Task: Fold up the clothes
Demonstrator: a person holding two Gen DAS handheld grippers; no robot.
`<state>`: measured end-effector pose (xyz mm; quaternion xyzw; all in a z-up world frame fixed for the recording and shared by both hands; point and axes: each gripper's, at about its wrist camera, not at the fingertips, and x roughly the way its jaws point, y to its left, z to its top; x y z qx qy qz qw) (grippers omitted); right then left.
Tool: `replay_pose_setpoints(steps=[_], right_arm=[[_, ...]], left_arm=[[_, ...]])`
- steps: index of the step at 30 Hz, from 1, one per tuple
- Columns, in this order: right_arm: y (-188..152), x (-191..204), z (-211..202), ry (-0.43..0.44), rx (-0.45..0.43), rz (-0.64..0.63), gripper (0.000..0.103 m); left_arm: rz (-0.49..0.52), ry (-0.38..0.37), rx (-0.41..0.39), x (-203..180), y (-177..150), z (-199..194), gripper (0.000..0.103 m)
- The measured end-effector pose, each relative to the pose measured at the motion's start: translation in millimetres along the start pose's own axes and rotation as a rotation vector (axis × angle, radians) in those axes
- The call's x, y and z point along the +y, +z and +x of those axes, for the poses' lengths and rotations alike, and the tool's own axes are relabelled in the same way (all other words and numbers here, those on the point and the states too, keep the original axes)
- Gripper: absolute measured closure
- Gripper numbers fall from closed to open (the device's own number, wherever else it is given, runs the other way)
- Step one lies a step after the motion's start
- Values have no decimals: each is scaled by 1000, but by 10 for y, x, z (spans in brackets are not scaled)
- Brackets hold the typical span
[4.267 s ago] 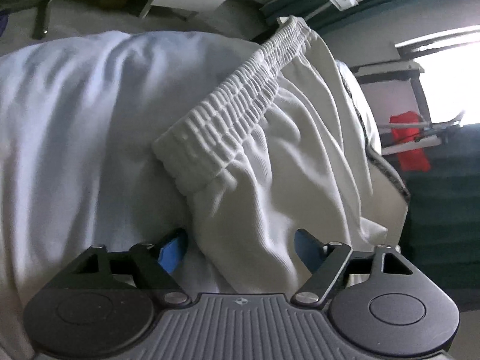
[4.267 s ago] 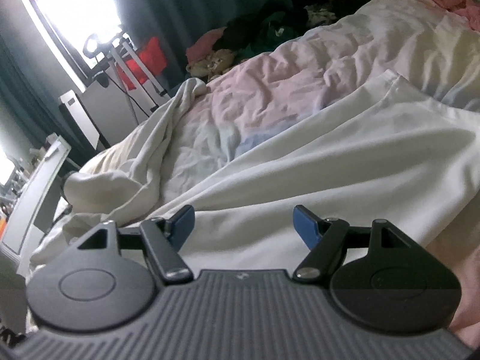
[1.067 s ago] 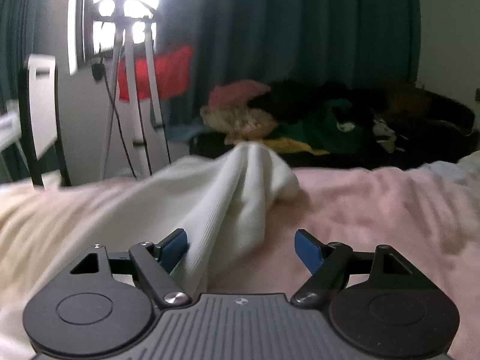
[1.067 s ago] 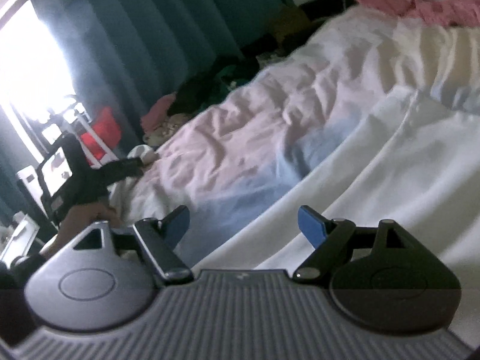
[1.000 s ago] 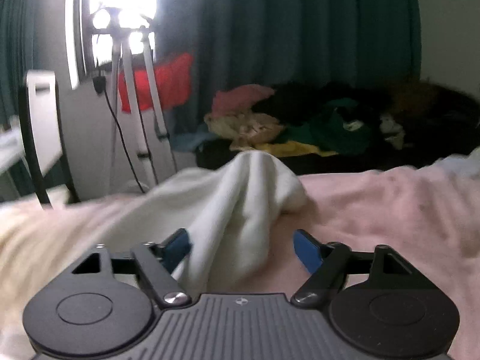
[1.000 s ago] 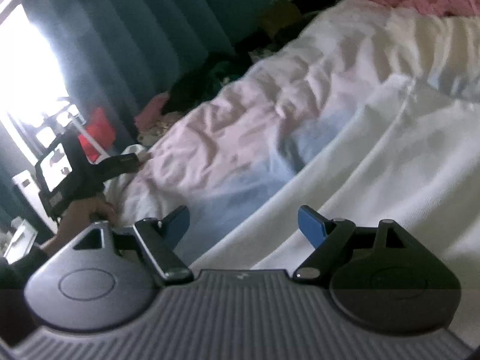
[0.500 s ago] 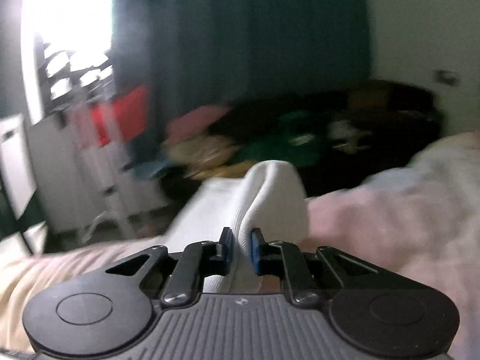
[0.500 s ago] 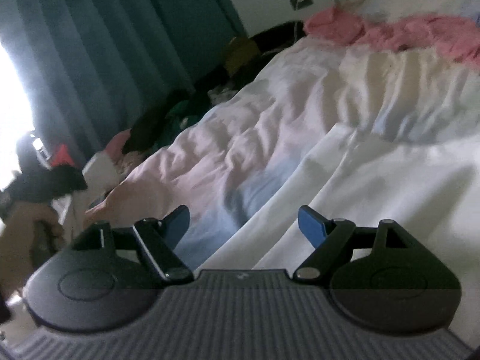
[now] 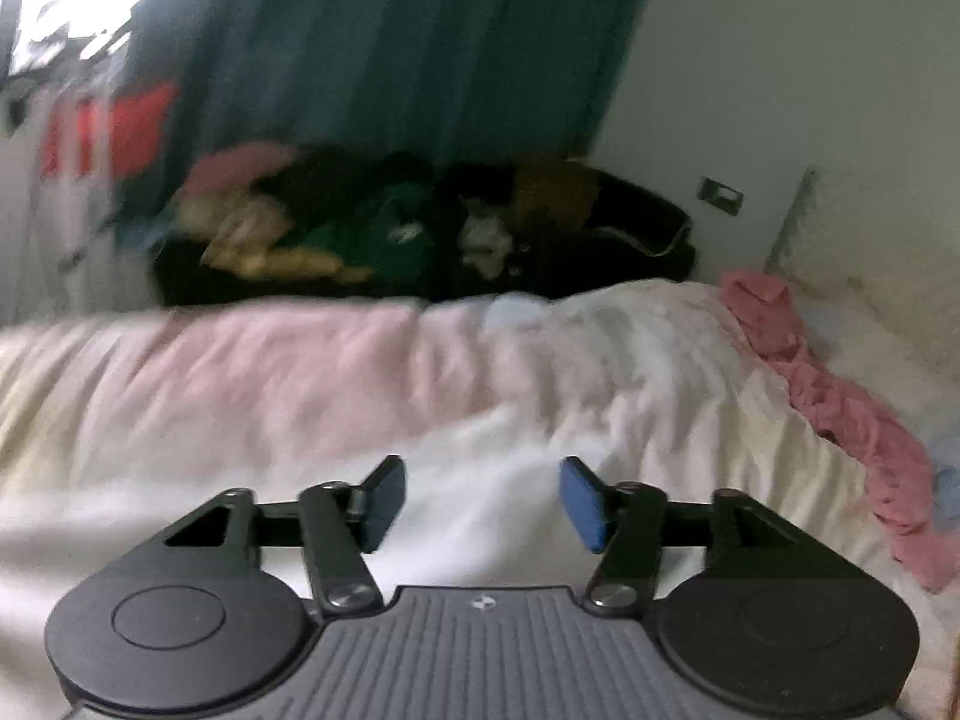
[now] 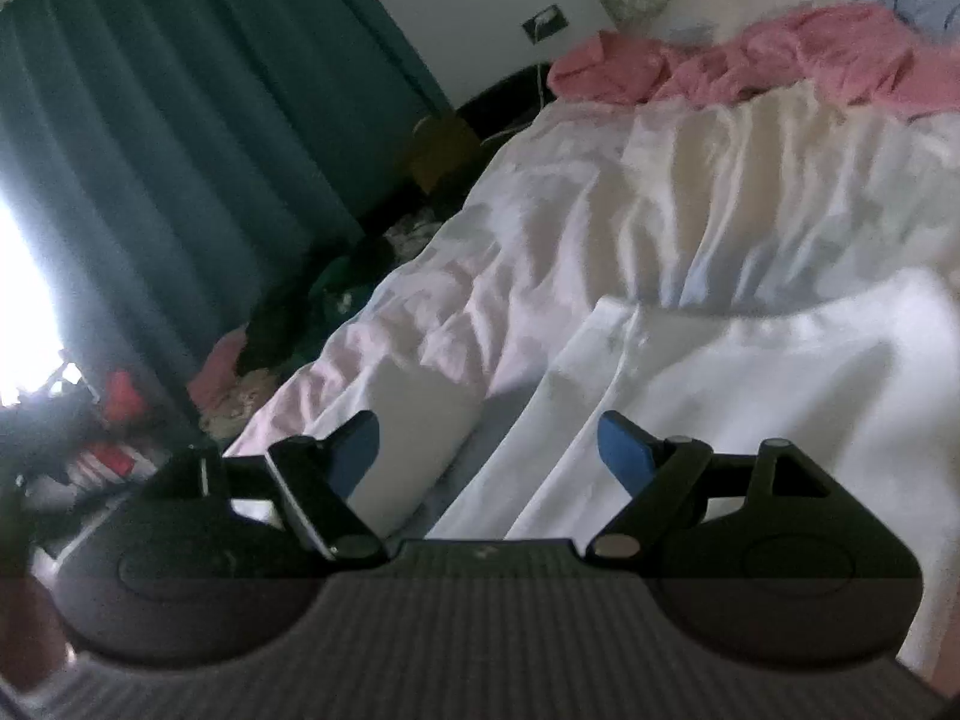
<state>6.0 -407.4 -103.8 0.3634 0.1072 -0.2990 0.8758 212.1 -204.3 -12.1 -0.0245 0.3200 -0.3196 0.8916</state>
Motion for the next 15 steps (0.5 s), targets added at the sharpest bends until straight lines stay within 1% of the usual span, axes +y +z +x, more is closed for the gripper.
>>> replay_pose_setpoints(steps=[1,3,6,7,9,12,13,15], right_arm=[[-11,16,12,30,21,3,20],[-34,48,37,89,62,8,20],[-85,100,84,180,144,22,21],[-107,118,104,206,175,32,22],[-154,140,157,254,245,60,30],[-192,132,258,282,341,110,35],[-196,125,290,280,365,127,36],[-189,104,358,262,399,163,36]], left_arm=[[-31,28,9,132,-149,-211,39],[-78,115,-1,375,-477,-669,38],[-145,272,-27,689,-939,-1337,34],[-183,304,-42,806,-1076,-1549,31],[-241,345,-60,1011,-1308,-1860,29],[-289,395,-81,1248,-1506,-2090,30],[-307,400,-87,1326,-1549,-2136,30],[-348,370,-92,1447,-1542,-2137,31]])
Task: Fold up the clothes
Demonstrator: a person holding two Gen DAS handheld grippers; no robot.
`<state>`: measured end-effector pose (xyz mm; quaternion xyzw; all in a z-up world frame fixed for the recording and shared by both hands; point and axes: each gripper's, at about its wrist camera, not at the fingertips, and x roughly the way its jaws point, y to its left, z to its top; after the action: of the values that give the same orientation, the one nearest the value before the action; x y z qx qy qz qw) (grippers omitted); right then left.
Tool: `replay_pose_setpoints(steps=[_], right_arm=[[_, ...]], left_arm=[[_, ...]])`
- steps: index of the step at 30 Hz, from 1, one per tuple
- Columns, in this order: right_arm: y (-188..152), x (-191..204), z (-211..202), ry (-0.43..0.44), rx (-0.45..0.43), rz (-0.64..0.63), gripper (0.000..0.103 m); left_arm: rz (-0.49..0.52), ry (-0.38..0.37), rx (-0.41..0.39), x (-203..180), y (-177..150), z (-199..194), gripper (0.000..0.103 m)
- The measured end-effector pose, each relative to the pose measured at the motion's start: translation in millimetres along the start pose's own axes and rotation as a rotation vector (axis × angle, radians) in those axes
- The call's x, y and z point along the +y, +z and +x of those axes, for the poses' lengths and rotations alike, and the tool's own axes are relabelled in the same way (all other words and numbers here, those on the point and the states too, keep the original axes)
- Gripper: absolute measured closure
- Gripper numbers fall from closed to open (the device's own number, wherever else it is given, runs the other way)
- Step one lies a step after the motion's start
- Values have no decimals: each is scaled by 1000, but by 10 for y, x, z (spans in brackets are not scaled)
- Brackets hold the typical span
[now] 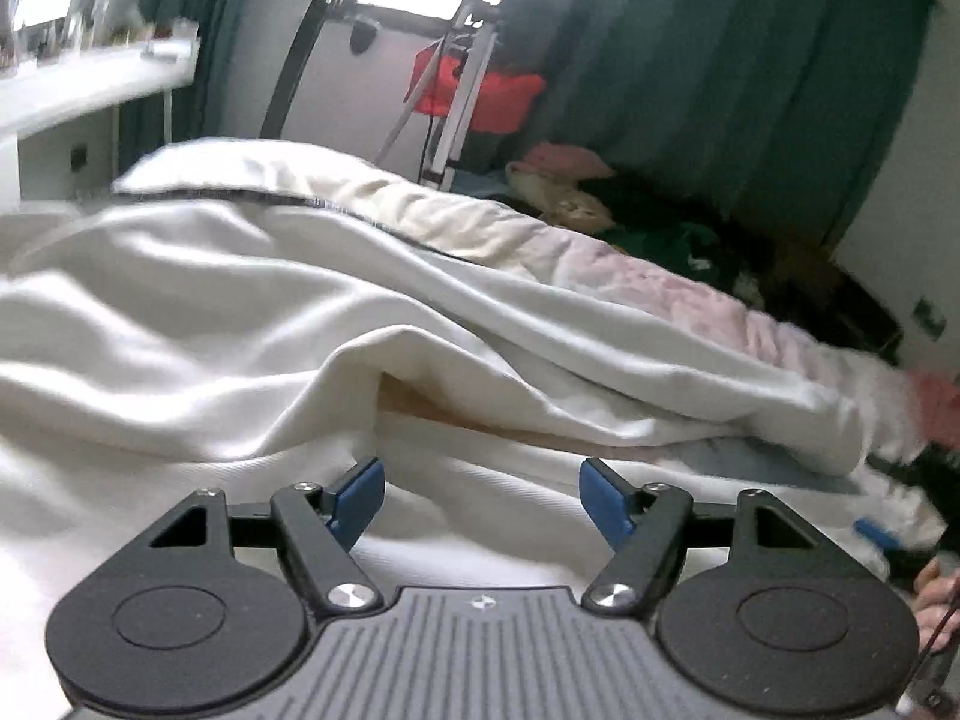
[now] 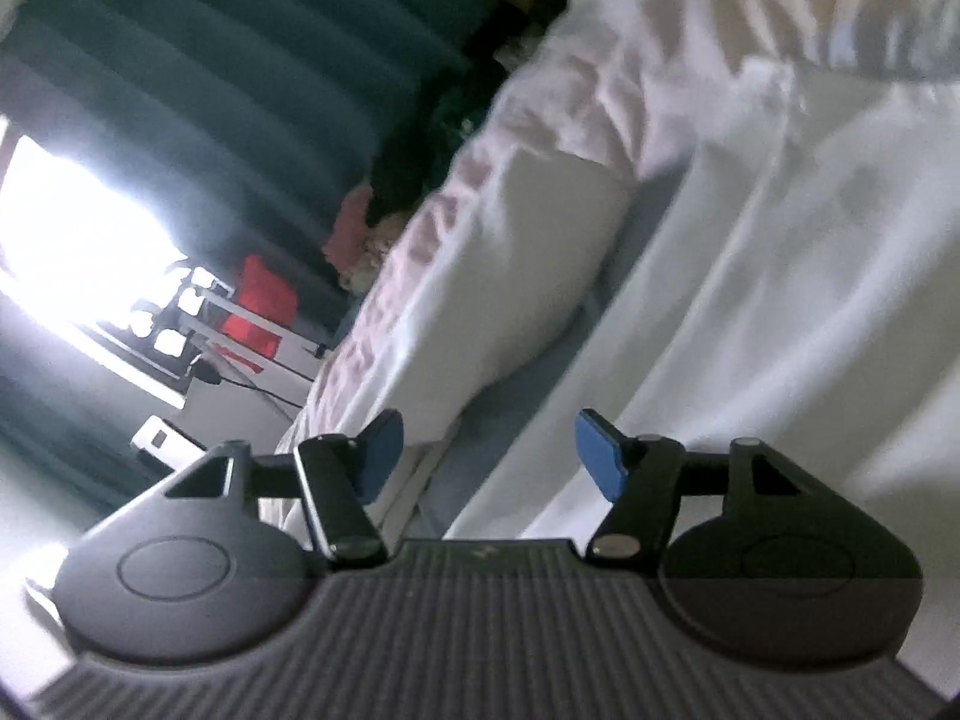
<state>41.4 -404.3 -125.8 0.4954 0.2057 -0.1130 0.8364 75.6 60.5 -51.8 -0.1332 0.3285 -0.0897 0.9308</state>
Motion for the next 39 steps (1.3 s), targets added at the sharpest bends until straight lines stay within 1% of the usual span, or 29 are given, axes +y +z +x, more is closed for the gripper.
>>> replay_pose_setpoints(steps=[2,3,5,7,9,12,14,15,16,19,22,24,25,27,28,29,30,31,32,33,35,36,37,39], right_arm=[[73,-21,94,-7,25,34,36],[124,-10,160,-14,34,32,36],[228,52,298,-47,36,-22,36],[320,130,435,-82,29,-87,36],[364,220,601,-102,26,-127,37],[396,381,1060,-144,86,-165,37],[423,568,1312,-205,66,-231,57],[453,663,1415,-232,48,-255,80],[493,756,1500,-251,30,-268,85],[635,1100,1711,-258,-21,-347,90],[760,1474,1937,-260,-64,-460,91],[843,1641,2120,-253,-81,-529,91],[885,1712,2216,-249,-87,-562,90],[950,1781,2401,-216,-53,-634,88],[953,1788,2437,-213,-39,-669,86],[933,1789,2439,-218,-34,-705,81],[911,1770,2399,-217,-36,-734,64],[893,1716,2308,-202,-46,-752,42],[882,1662,2220,-175,-54,-760,35],[876,1623,2141,-142,-57,-760,33],[892,1484,1948,-71,-48,-732,34],[908,1401,1845,-44,-46,-708,34],[935,1317,1764,-30,-51,-674,34],[990,1145,1642,-30,-57,-592,34]], left_arm=[[-35,-23,1,62,52,49,31],[-45,-29,-9,83,63,81,31],[-60,-40,-21,111,88,126,31],[-53,-52,-30,99,79,168,31],[-50,-66,-35,95,64,220,31],[-51,-88,-45,109,63,313,31],[-51,-99,-58,126,75,396,31],[-53,-104,-65,137,78,439,31],[-61,-113,-71,153,76,482,31],[-80,-156,-87,211,81,612,33],[-114,-205,-103,285,105,710,33],[-138,-246,-116,330,104,760,33],[-146,-259,-119,347,96,784,33],[-157,-274,-109,362,88,822,33],[-159,-278,-105,364,86,832,33],[-161,-280,-105,365,83,834,33],[-167,-285,-104,369,83,835,33],[-178,-293,-102,378,81,833,33],[-191,-302,-99,390,81,834,33],[-207,-316,-97,411,85,841,33],[-249,-345,-100,470,75,860,33],[-270,-348,-103,504,62,883,33],[-289,-348,-105,535,51,910,37],[-315,-331,-103,582,44,980,43]])
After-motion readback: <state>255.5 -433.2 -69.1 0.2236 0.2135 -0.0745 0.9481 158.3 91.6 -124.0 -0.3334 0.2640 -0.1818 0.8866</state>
